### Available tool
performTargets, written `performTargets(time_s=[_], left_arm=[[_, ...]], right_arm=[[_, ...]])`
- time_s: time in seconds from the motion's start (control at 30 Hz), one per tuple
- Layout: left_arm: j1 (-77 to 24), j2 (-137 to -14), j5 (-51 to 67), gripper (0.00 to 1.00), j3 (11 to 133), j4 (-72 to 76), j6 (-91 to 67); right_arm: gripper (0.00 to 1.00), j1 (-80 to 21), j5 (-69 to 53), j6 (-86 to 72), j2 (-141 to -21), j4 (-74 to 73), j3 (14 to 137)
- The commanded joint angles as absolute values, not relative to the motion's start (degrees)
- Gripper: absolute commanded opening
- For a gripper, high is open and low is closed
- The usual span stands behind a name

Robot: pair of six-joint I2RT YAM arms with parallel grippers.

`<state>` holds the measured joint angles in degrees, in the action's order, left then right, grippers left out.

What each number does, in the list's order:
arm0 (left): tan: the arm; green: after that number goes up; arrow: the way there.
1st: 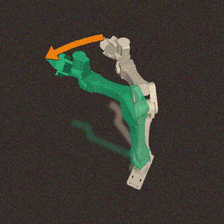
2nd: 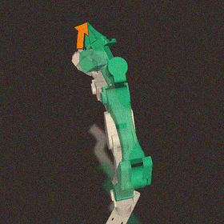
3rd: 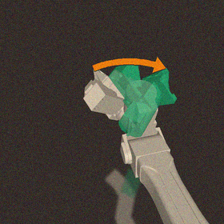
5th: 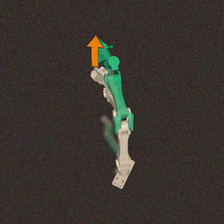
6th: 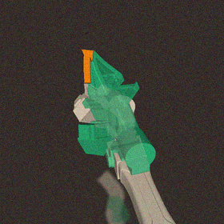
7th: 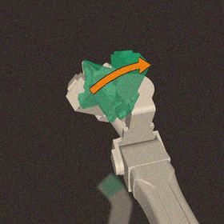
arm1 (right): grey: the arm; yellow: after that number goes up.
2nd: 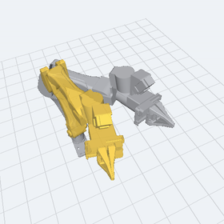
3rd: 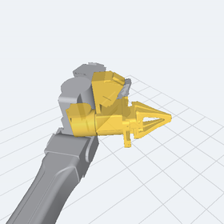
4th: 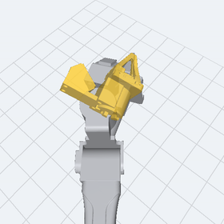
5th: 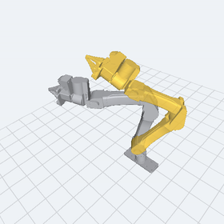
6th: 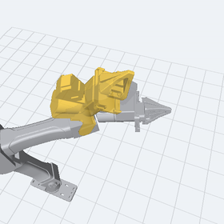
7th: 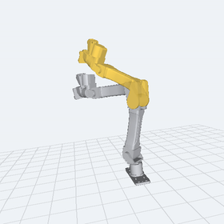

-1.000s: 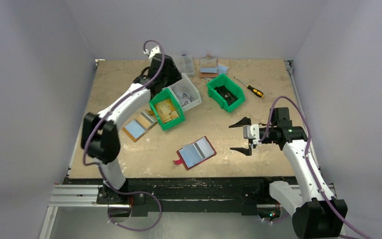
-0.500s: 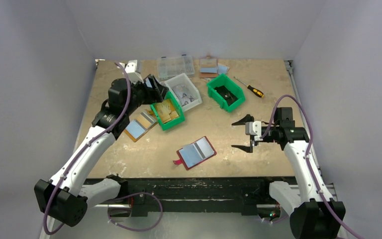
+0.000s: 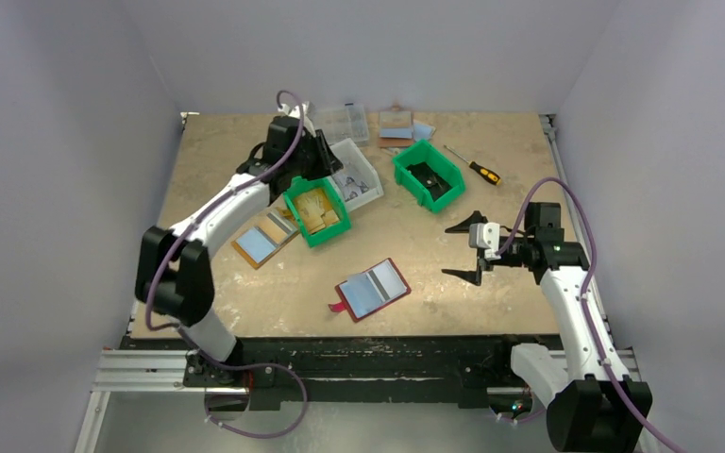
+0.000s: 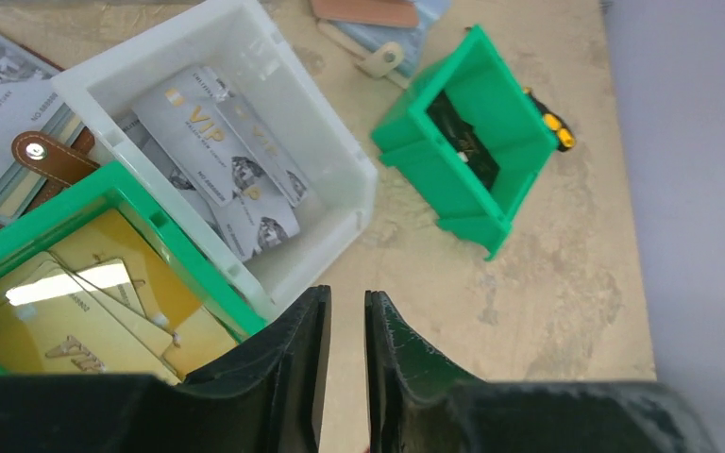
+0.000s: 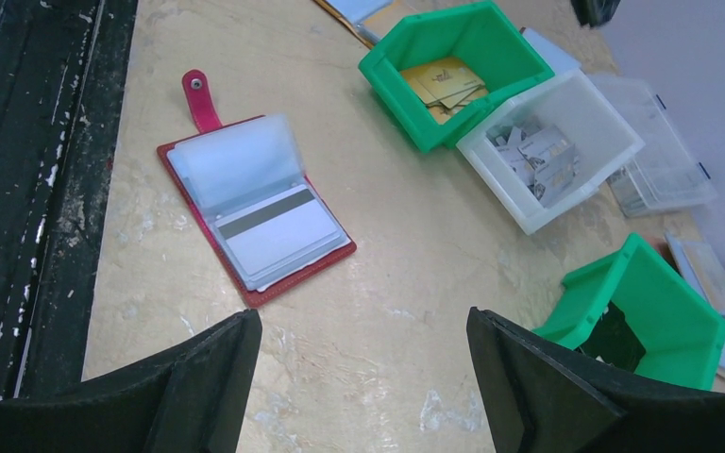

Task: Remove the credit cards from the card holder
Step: Place the credit card in the storage box.

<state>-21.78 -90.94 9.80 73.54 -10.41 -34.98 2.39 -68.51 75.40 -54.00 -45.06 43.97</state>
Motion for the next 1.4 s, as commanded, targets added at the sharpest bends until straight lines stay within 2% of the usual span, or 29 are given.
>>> performTargets(time_s=[0.0,0.5,0.73,1.13,1.3,1.37], left_arm=[[-22.3,-99.5,6.5,0.20,81.5,-11.6,-36.9],[-25.9,-125.7,-2.6,0.17,104.2,-21.1,-36.6],[-26.7,-132.6,-10.8,0.06,113.3,-34.1,-38.5],[-26.7,-127.4,-12.4,0.06,112.9,-34.6,-36.8],[-26.6,-114.6,-8.0,0.10,104.7,-25.0,-32.0],[-26.6,-107.0,-5.9,0.17,97.9,-19.2,-29.8]], right_arm=[[0.89,2.7,-69.6,74.7,-53.8,-44.4,43.7],[0.89,2.7,-70.8,85.6,-57.4,-54.2,46.5],[0.88,2.7,-71.1,91.6,-59.7,-60.1,47.8],[0.88,2.7,-71.3,92.3,-59.0,-61.0,48.0],[0.88,2.8,-71.6,89.4,-57.7,-59.2,47.8],[0.88,2.9,-71.6,87.8,-57.3,-58.2,47.7]])
